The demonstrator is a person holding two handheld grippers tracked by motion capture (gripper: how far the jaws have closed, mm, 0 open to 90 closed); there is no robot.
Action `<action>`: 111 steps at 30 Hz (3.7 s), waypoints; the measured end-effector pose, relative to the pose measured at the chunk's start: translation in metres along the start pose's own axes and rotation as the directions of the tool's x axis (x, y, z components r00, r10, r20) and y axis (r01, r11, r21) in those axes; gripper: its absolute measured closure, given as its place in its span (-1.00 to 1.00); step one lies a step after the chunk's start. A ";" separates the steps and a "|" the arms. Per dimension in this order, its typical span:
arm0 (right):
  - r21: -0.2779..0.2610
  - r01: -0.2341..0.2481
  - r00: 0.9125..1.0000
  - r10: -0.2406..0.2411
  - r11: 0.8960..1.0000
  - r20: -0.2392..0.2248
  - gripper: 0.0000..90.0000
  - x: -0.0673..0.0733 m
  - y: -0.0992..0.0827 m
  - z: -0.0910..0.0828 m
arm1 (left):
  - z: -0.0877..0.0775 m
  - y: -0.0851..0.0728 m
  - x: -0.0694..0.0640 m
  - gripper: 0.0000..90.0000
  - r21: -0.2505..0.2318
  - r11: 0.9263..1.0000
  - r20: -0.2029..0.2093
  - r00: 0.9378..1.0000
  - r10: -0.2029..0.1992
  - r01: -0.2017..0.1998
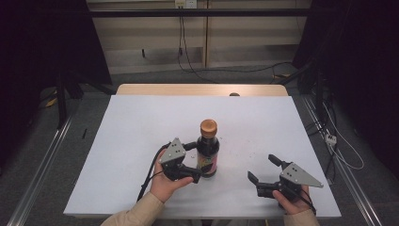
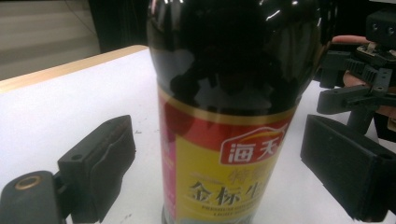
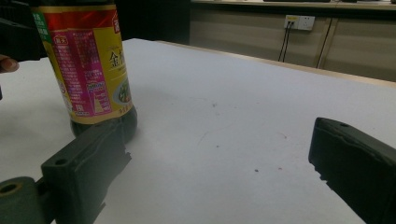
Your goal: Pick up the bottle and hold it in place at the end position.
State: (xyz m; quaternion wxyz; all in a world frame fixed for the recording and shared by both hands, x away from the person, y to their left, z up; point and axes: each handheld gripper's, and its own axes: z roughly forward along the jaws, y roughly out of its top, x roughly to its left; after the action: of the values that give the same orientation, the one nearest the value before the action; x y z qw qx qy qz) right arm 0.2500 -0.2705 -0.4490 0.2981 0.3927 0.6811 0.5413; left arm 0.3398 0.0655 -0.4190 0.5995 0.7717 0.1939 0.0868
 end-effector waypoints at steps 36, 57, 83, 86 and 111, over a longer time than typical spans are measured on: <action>-0.009 -0.012 1.000 0.012 1.000 0.013 -0.93 -0.003 0.000 -0.003 | 0.023 0.015 -0.001 -0.35 -0.019 0.998 -0.003 0.998 0.055 -0.055; -0.018 -0.018 1.000 0.018 1.000 0.016 -0.93 -0.005 0.000 -0.006 | 0.028 0.023 0.000 -0.32 0.016 0.996 -0.011 0.996 0.090 -0.090; -0.019 -0.026 1.000 0.026 0.999 0.011 -0.93 -0.005 0.000 -0.006 | 0.040 0.037 0.040 -0.32 0.000 0.997 -0.046 0.996 0.075 -0.075; -0.019 -0.023 1.000 0.023 1.000 0.014 -0.93 -0.005 0.000 -0.006 | 0.043 0.038 0.044 -0.32 0.014 0.997 -0.045 0.996 0.080 -0.080; -0.023 -0.030 0.999 0.030 0.999 0.017 -0.93 -0.007 -0.001 -0.007 | 0.059 0.041 0.075 -0.32 0.041 0.996 -0.092 0.992 0.085 -0.081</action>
State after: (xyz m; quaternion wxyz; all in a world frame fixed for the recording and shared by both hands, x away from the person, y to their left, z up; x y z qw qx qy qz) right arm 0.2475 -0.2803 -0.4486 0.3001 0.4043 0.6663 0.5500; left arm 0.4382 0.0347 -0.4027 0.5713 0.7850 0.1912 0.1444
